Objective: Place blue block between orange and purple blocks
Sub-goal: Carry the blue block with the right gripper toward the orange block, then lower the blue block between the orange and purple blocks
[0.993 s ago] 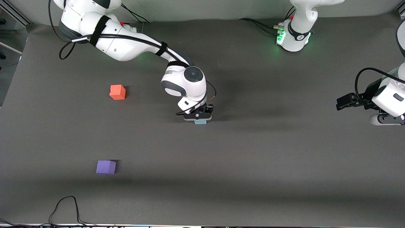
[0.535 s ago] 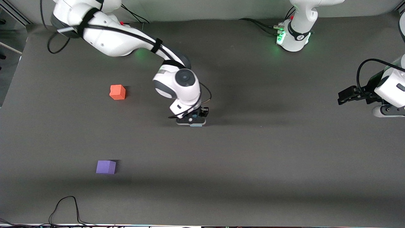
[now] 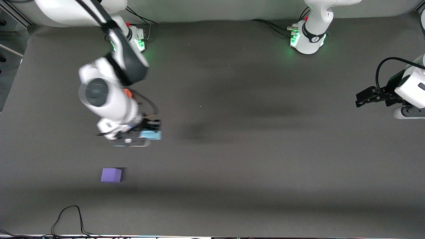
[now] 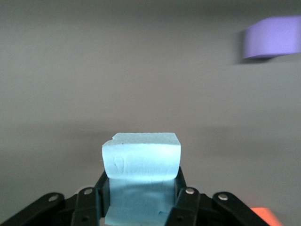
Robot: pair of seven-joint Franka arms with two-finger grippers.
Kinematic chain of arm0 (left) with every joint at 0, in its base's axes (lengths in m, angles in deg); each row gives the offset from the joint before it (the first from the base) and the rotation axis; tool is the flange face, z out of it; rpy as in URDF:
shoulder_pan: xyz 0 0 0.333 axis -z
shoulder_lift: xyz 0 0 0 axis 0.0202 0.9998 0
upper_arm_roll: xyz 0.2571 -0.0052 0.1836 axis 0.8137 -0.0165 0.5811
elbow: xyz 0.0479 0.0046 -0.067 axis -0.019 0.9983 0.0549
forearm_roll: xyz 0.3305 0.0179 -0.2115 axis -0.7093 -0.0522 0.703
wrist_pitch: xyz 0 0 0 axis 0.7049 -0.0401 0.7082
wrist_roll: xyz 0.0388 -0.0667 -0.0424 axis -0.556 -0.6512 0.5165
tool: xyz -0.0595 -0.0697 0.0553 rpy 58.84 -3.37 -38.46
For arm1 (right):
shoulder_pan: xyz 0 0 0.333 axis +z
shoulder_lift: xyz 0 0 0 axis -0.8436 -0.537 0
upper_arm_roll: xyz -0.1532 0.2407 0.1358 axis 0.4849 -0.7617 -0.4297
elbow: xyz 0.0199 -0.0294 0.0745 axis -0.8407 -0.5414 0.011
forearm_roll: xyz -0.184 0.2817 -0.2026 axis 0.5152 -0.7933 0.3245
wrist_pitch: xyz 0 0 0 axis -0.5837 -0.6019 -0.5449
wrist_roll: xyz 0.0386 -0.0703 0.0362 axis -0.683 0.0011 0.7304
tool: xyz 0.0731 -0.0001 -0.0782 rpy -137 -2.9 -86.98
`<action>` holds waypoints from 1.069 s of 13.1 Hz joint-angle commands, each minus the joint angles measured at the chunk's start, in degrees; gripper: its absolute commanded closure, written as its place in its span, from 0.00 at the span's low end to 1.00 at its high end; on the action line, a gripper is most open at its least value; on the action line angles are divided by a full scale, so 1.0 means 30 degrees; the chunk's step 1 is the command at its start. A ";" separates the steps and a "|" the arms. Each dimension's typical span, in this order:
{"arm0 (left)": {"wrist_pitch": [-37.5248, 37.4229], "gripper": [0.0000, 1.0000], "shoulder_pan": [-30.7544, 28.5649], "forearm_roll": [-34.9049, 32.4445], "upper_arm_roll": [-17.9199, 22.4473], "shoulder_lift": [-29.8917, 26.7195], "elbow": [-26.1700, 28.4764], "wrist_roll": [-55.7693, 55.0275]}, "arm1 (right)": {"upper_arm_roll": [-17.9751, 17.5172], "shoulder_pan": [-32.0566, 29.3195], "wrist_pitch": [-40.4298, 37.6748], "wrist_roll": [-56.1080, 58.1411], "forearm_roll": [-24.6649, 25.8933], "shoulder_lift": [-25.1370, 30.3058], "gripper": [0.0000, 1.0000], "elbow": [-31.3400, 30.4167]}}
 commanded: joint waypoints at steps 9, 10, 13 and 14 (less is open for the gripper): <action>-0.0196 0.00 0.0124 -0.0352 -0.0018 -0.0974 0.0654 0.0337 | 0.6039 0.0323 1.2224 0.5813 -0.0755 0.0094 0.81 -1.0472; -0.0196 0.00 0.0124 -0.0352 -0.0018 -0.0974 0.0654 0.0337 | 0.6039 0.0323 1.2344 0.5813 -0.0755 -0.0257 0.81 -1.0472; -0.0254 0.00 0.0124 -0.0352 -0.0047 -0.0858 0.0567 0.0337 | 0.6068 0.0323 1.2433 0.5842 -0.0755 -0.0554 0.78 -1.0501; -0.0342 0.00 0.0124 -0.0323 -0.0047 -0.0857 0.0566 0.0308 | 0.6068 0.0323 1.2433 0.5813 -0.0755 -0.0612 0.74 -1.0531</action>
